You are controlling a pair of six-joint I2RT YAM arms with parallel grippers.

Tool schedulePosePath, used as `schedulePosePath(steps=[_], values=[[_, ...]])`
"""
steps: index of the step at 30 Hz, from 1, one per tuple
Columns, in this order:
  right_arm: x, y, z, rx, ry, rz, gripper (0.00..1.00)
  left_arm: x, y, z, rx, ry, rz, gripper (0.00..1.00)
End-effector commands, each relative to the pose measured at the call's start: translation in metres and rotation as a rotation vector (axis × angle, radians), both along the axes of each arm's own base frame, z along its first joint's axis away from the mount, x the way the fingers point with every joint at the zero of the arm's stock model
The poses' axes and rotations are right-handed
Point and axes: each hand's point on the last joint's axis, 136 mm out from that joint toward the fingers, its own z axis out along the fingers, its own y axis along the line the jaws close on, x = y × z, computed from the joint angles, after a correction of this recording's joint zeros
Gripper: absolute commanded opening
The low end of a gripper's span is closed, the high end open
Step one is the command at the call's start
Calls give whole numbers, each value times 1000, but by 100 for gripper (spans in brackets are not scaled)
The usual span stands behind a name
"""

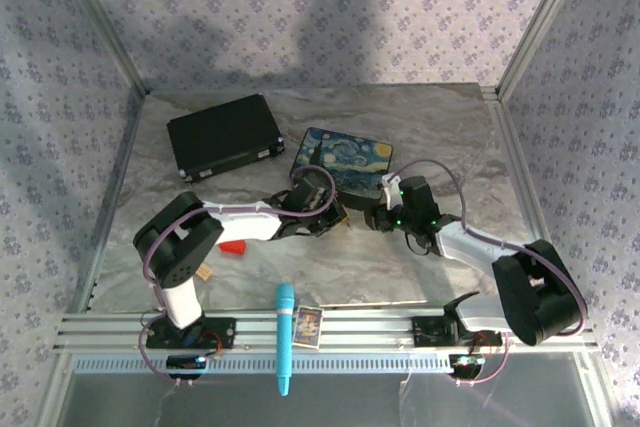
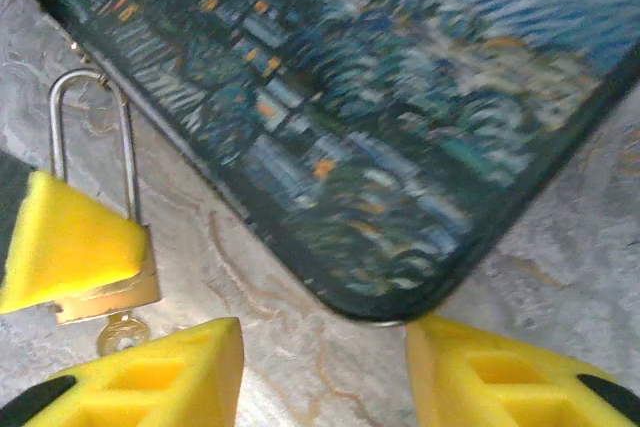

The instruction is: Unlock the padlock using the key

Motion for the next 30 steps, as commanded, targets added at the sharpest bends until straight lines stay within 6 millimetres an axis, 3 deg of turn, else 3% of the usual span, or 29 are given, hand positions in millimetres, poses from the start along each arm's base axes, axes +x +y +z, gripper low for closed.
schedulePosePath(steps=[1, 11, 25, 30], values=[[5, -1, 11, 34, -41, -30, 51, -15, 31, -17, 213, -3, -68, 0], [7, -2, 11, 36, -37, -49, 53, -6, 71, -27, 544, -66, -151, 9], [7, -3, 7, 30, -28, -61, 53, 7, 55, -27, 598, -143, -166, 29], [7, -4, 6, 30, -28, -64, 53, 7, 55, -23, 690, -174, -176, 30]])
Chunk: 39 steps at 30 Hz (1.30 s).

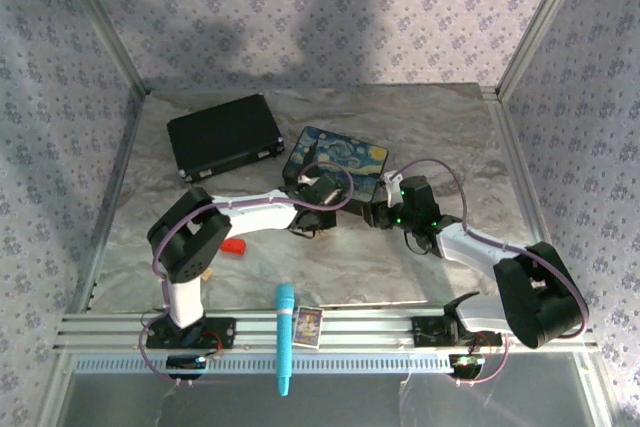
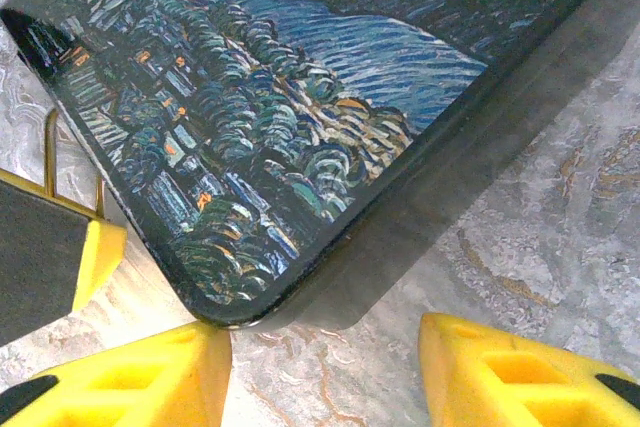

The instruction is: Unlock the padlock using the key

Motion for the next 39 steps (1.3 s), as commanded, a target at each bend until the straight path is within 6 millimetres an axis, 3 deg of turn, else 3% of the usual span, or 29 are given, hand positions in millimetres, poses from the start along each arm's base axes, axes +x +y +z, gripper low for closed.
schedulePosePath(steps=[1, 9, 14, 19, 30, 35, 39], values=[[2, -3, -2, -4, -4, -24, 53, -1, 7, 3, 115, -30, -20, 31], [3, -5, -4, -14, 2, -32, 53, -2, 13, 13, 265, -101, -34, 33], [4, -7, -2, -15, -10, -47, 53, -8, 9, 15, 295, -111, -57, 23], [3, -9, 0, -17, -18, -55, 53, -13, 11, 5, 318, -77, -52, 24], [4, -12, 2, -20, -29, -69, 53, -13, 35, 15, 462, -114, -57, 30], [4, -14, -1, -26, -26, -76, 53, -15, 19, 14, 409, -136, -101, 32], [5, -15, 0, -27, -28, -81, 53, -22, 18, 7, 438, -114, -108, 27]])
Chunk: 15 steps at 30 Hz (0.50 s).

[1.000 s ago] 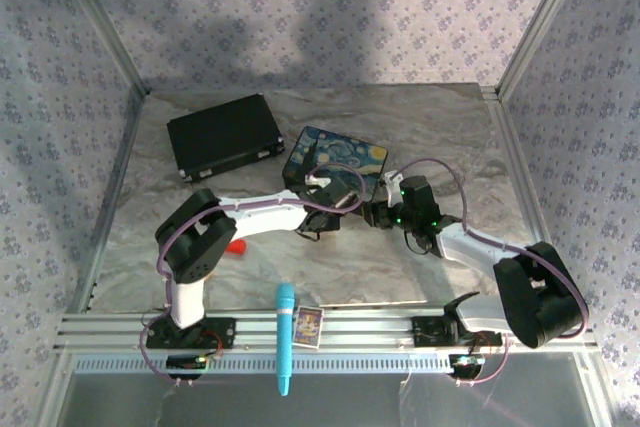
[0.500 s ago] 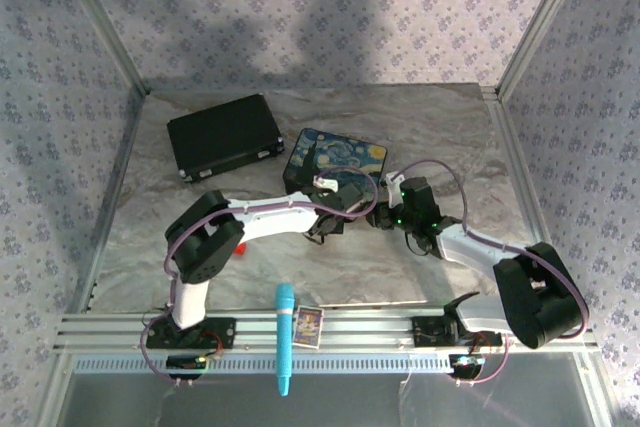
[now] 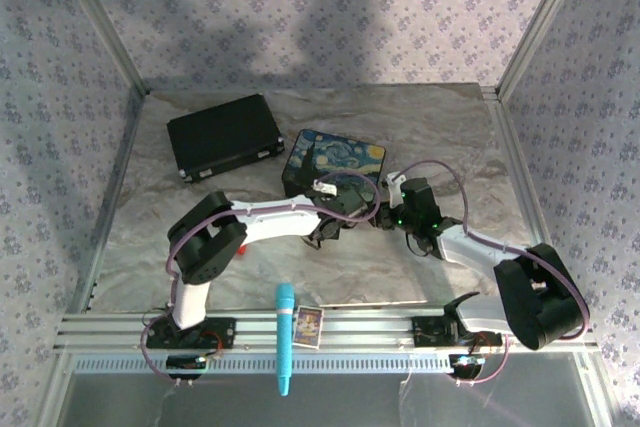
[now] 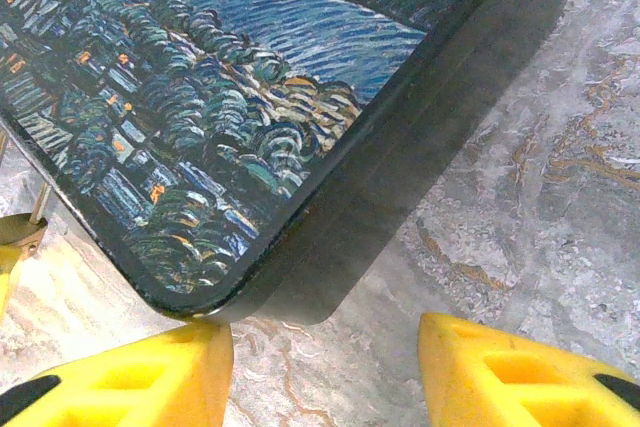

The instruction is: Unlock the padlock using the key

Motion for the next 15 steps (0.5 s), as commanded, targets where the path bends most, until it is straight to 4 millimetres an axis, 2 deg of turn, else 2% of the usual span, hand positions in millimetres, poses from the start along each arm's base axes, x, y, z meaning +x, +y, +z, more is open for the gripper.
schedulePosePath(steps=[1, 6, 10, 13, 15], values=[[3, -5, 4, 6, -17, -32, 53, -7, 2, -4, 56, 6, -19, 25], [3, -5, 4, 11, -17, -37, 53, -10, -3, -2, 88, -3, -35, 27], [2, -5, 6, 18, -22, -36, 53, -16, -15, -3, 6, 28, -50, 33], [1, -7, 10, 23, -34, -40, 55, -16, -23, 8, -62, 14, -59, 45], [-1, -7, 16, 37, -42, -46, 59, -13, -21, 23, -77, -13, -65, 60]])
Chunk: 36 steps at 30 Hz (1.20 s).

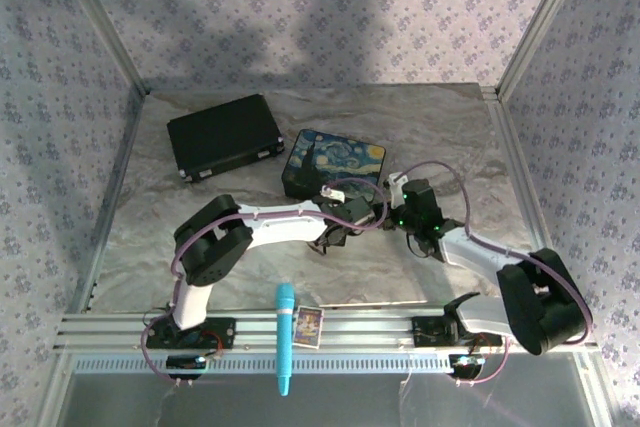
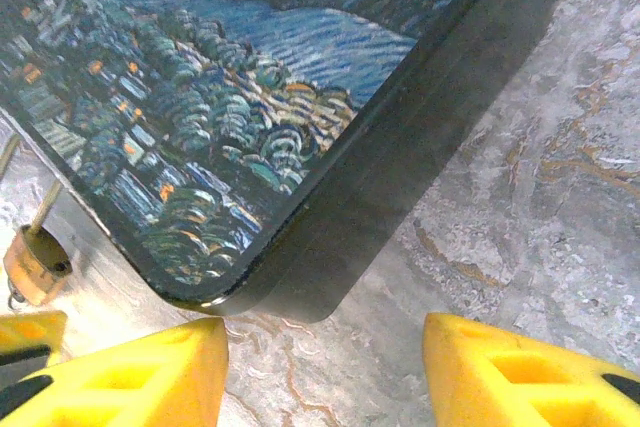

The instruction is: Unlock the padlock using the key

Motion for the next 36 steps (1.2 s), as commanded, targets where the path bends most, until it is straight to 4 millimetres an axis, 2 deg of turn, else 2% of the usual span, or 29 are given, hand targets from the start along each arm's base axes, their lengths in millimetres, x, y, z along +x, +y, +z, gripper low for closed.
schedulePosePath(steps=[1, 2, 3, 5, 9, 13, 17, 20, 24, 28, 31, 36], values=[[0, -5, 13, 26, -25, -35, 63, 1, -2, 35, -68, -47, -16, 66], [-2, -6, 17, 41, -20, -46, 84, 3, 1, 45, -79, -68, -20, 74], [-4, -7, 22, 57, -6, -58, 99, 5, 3, 57, -104, -90, -22, 83], [-8, -6, 31, 84, 16, -73, 99, 8, 10, 78, -153, -130, -24, 98], [-23, 6, 50, 131, 38, -77, 99, 15, 36, 119, -263, -203, 7, 100], [-38, 26, 52, 71, 66, -157, 99, 21, 70, 136, -318, -234, 67, 100], [-45, 61, 41, 29, 143, -203, 92, 24, 101, 132, -335, -226, 129, 100], [-43, 93, 33, -48, 132, -177, 85, 23, 112, 127, -361, -204, 157, 100], [-37, 128, 16, -94, 159, -141, 83, 20, 119, 123, -373, -204, 168, 100], [-31, 145, -8, -128, 192, -144, 75, 17, 125, 118, -361, -197, 177, 100], [-28, 144, -23, -201, 200, -175, 65, 13, 125, 114, -395, -185, 192, 100], [-25, 149, -40, -208, 226, -184, 63, 9, 117, 110, -486, -174, 193, 100]])
